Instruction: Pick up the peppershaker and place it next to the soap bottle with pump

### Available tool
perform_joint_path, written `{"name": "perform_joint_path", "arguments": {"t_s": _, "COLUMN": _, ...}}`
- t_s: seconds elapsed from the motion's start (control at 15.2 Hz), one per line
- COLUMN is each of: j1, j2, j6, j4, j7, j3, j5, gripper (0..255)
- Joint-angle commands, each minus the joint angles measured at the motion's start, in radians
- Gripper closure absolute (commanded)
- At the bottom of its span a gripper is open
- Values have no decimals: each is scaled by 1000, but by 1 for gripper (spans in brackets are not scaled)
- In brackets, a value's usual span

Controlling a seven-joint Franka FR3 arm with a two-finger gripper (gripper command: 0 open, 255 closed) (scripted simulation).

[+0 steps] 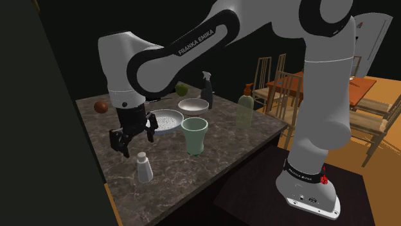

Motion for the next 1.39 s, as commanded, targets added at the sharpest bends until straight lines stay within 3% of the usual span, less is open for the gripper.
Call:
{"name": "perform_joint_path", "arguments": {"t_s": 0.0, "j1": 3, "j2": 14, "j6": 22, "j4": -9, "j7": 7, "j3": -2, "j5": -9, "gripper": 0}}
{"name": "perform_joint_path", "arguments": {"t_s": 0.26, "j1": 6, "j2": 37, "j6": 64, "j4": -32, "j7": 17, "j3": -6, "j5": -24, "gripper": 0}}
{"name": "perform_joint_path", "arguments": {"t_s": 0.79, "j1": 6, "j2": 36, "j6": 64, "j4": -32, "j7": 17, "j3": -6, "j5": -24, "gripper": 0}}
{"name": "perform_joint_path", "arguments": {"t_s": 0.86, "j1": 6, "j2": 36, "j6": 64, "j4": -32, "j7": 17, "j3": -6, "j5": -24, "gripper": 255}}
{"name": "perform_joint_path", "arguments": {"t_s": 1.32, "j1": 6, "j2": 36, "j6": 64, "j4": -32, "j7": 17, "j3": -6, "j5": -24, "gripper": 255}}
